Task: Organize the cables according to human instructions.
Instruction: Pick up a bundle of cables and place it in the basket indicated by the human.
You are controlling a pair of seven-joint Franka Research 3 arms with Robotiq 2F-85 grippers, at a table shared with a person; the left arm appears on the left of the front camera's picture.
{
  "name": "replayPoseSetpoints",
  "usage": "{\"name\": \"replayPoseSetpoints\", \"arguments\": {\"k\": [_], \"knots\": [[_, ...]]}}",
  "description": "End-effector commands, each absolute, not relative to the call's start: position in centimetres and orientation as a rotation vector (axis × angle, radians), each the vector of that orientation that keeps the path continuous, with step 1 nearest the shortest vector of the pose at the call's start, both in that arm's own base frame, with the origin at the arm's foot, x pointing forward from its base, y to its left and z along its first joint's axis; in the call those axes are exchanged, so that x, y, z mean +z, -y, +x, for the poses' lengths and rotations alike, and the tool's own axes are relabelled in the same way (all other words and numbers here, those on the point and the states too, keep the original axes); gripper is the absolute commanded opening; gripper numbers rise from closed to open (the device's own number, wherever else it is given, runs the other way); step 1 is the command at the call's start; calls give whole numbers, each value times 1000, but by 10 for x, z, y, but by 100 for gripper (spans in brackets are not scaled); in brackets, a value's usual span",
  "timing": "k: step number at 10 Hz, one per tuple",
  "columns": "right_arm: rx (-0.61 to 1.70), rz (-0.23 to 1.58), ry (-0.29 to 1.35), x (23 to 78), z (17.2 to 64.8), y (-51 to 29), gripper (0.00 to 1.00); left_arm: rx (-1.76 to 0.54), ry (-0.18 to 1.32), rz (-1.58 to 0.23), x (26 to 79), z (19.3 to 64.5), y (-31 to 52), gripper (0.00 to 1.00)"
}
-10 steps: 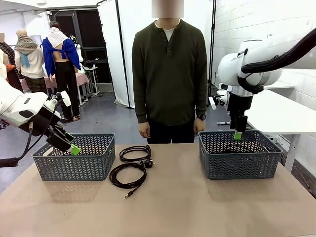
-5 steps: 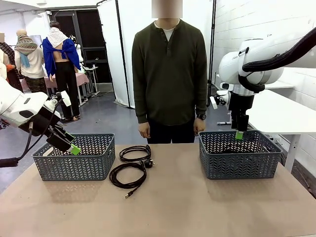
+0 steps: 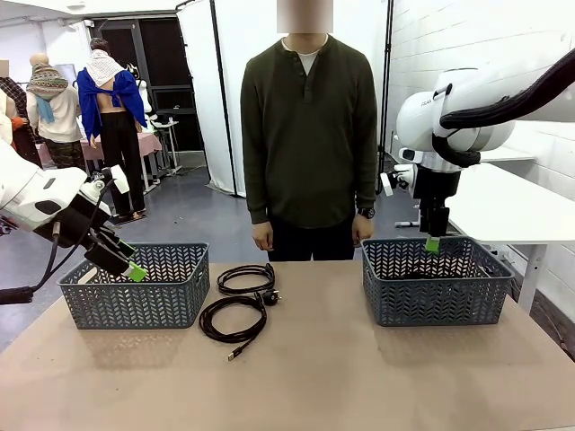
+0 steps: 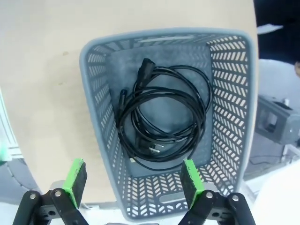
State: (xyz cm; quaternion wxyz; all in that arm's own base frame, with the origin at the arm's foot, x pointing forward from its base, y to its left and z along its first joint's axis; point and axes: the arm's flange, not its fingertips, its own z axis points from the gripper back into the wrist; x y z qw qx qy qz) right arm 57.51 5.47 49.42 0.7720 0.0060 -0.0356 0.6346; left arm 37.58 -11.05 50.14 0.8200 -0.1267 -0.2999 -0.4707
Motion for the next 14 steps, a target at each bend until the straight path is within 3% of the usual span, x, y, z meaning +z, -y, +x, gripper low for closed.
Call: {"name": "replayPoseSetpoints", "arguments": {"k": [1, 6, 10, 14], "knots": [[1246, 44, 95, 516, 559, -83, 100, -1020, 645, -287, 498, 377, 107, 100], [1077, 120, 272, 532, 495, -136, 100, -1020, 645, -287, 498, 377, 107, 100], [1106, 121, 447, 510, 440, -150, 100, -1020, 645, -287, 498, 377, 107, 100], [1164, 140, 469, 488, 413, -155, 100, -1020, 645, -287, 498, 377, 107, 100]]}}
